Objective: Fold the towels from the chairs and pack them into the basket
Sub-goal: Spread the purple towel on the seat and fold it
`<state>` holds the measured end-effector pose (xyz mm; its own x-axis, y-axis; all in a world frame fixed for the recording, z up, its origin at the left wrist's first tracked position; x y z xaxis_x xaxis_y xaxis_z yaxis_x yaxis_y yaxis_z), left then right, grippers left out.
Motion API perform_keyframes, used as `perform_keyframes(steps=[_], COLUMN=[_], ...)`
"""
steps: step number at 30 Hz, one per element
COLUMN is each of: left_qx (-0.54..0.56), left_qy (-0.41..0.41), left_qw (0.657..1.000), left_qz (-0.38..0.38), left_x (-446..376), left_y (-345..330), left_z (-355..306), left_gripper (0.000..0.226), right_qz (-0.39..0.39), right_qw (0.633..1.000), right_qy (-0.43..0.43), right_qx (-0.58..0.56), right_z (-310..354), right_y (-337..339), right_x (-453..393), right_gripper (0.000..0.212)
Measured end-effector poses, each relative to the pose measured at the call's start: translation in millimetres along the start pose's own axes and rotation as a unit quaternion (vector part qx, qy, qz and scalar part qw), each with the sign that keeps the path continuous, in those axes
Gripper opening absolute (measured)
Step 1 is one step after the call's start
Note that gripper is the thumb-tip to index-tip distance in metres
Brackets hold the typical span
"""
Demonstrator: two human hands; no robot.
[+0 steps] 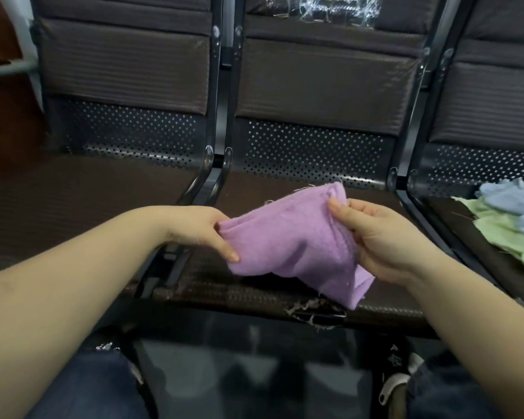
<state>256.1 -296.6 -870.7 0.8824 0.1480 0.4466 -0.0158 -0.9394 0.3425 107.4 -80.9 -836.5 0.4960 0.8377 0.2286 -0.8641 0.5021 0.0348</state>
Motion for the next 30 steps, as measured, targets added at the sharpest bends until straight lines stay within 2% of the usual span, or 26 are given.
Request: perform_keyframes(steps=[3, 4, 6, 10, 11, 14, 17, 19, 22, 24, 30], left_qx=[0.095, 0.146, 0.247, 0.339, 0.336, 0.261, 0.162, 0.078, -0.044, -0.086, -0.125], left_qy=[-0.014, -0.033, -0.092, -0.159, -0.164, -0.134, -0.054, 0.000, 0.058, 0.097, 0.168], left_qw=[0.993, 0.985, 0.955, 0.899, 0.895, 0.916, 0.953, 0.968, 0.969, 0.963, 0.950], left_qz=[-0.062, -0.089, -0.133, -0.225, -0.243, -0.275, -0.251, -0.240, -0.237, -0.237, -0.231], left_x=[-25.5, -35.6, -54.8, -95.9, -106.7, -138.3, -159.8, -165.6, -167.0, -164.8, -141.6], left_y=[3.3, 2.1, -6.1, -22.2, -26.6, -43.7, -56.8, -59.3, -56.8, -54.8, -54.9], left_z=[-2.3, -6.8, -23.3, -54.8, -59.7, -65.6, -57.3, -50.4, -43.9, -40.7, -34.7], left_gripper=[0.039, 0.035, 0.013, 0.015, 0.014, 0.014, 0.013, 0.016, 0.040, 0.049, 0.053], right_qz=[-0.047, -0.058, -0.076, -0.121, -0.136, -0.161, -0.129, -0.117, -0.114, -0.105, -0.112], right_qw=[0.999, 0.998, 0.997, 0.988, 0.983, 0.964, 0.932, 0.918, 0.912, 0.908, 0.902], right_qy=[-0.014, -0.017, -0.031, -0.084, -0.103, -0.175, -0.268, -0.297, -0.313, -0.324, -0.320], right_qx=[0.019, 0.021, 0.011, 0.038, 0.062, 0.119, 0.206, 0.234, 0.238, 0.245, 0.268], right_z=[5.2, 5.9, 5.4, -6.6, -11.7, -27.9, -45.0, -50.5, -52.0, -52.9, -54.9], right_y=[24.8, 33.7, 50.1, 82.9, 91.1, 107.5, 113.6, 115.1, 113.5, 109.4, 95.9], right_x=[-2.4, -3.4, -6.7, -18.3, -21.6, -28.4, -32.7, -33.9, -35.0, -35.7, -37.2], right_gripper=[0.037, 0.035, 0.027, 0.012, 0.011, 0.016, 0.020, 0.029, 0.049, 0.059, 0.060])
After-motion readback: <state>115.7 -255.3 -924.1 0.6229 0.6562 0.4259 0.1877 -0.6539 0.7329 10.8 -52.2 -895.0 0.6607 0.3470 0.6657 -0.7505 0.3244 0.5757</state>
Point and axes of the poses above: each hand's wrist, its own x-axis away from the middle knuckle, its own y-axis out of the back of the hand, z = x × y, the point moved 1 cm from there along -x, towards the middle knuckle, and after that the axes turned 12 degrees about x, right-handed, at the moved point
